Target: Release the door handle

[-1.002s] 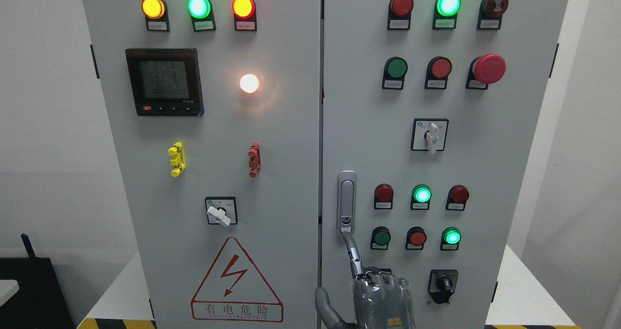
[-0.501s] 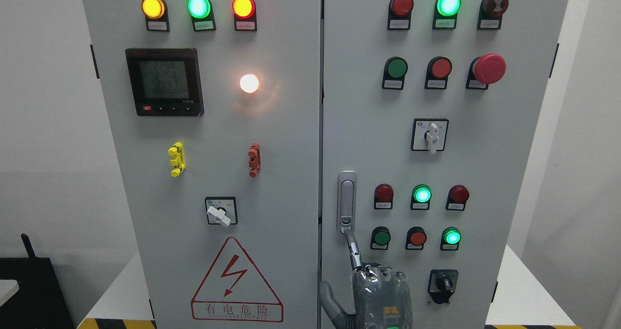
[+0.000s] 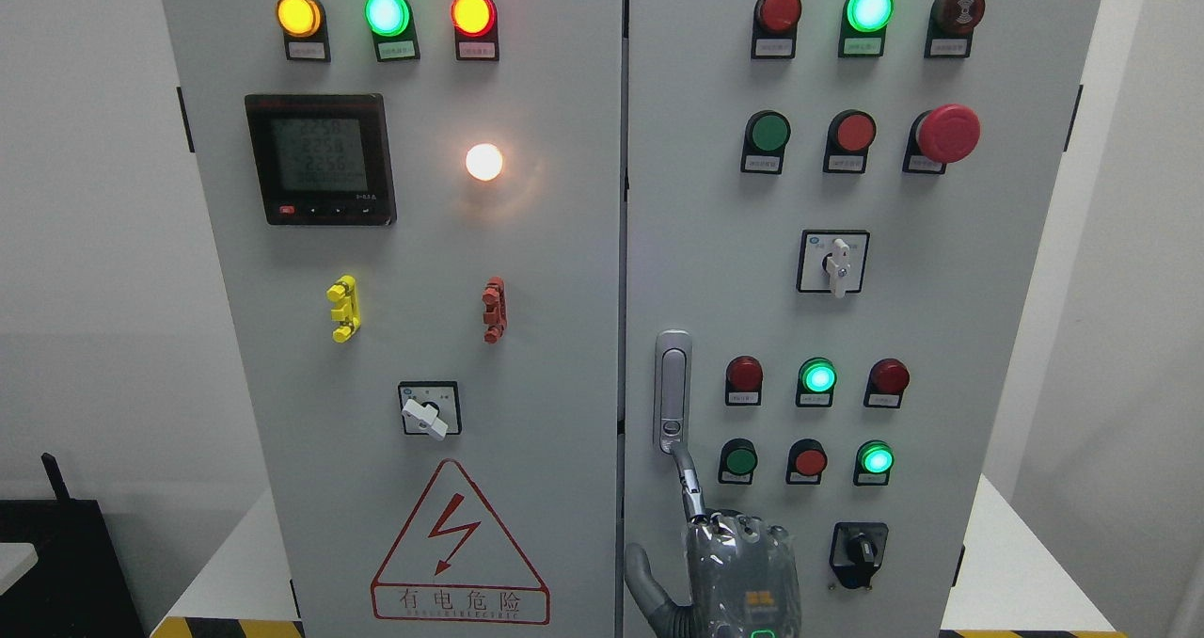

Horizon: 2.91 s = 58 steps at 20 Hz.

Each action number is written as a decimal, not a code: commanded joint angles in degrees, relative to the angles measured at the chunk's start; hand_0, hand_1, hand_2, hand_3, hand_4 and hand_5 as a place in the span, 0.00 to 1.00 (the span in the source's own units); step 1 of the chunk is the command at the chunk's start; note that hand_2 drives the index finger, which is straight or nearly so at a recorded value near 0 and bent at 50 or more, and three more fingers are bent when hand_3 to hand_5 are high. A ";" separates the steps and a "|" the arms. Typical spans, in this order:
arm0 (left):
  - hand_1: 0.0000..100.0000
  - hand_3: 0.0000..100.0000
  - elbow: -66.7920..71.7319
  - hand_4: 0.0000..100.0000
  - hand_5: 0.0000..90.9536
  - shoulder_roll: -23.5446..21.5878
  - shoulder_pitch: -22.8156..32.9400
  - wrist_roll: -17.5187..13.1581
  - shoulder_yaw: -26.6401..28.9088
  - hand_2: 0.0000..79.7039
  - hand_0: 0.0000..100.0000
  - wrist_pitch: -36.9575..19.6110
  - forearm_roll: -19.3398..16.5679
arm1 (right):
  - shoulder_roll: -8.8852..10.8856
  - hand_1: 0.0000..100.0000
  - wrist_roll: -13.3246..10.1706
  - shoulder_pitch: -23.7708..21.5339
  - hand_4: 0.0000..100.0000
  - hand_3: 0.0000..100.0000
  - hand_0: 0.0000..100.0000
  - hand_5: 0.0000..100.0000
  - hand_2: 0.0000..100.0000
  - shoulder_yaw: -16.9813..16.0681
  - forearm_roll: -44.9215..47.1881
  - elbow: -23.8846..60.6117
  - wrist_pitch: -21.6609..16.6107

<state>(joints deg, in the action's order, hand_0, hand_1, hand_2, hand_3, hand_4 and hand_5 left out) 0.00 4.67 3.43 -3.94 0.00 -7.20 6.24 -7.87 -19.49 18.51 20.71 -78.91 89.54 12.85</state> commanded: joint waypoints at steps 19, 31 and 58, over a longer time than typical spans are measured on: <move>0.39 0.00 -0.88 0.00 0.00 0.07 0.00 -0.01 -0.70 0.00 0.12 -0.01 0.00 | -0.12 0.41 0.33 0.04 1.00 1.00 0.34 1.00 0.04 -0.14 -0.01 -1.03 -0.10; 0.39 0.00 -0.88 0.00 0.00 -0.01 0.00 -0.01 -0.70 0.00 0.12 -0.01 0.00 | -0.12 0.40 0.33 0.04 1.00 1.00 0.34 1.00 0.05 -0.32 0.08 -0.95 -0.19; 0.39 0.00 -0.88 0.00 0.00 -0.01 0.00 -0.01 -0.70 0.00 0.12 -0.01 0.00 | -0.12 0.40 0.94 0.04 1.00 1.00 0.34 1.00 0.07 -0.14 -0.01 -0.86 -0.19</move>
<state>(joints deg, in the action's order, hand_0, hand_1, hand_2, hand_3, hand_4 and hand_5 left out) 0.00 4.69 3.43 -3.97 0.00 -7.20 6.24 -8.00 -18.57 18.52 20.67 -78.92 88.59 12.70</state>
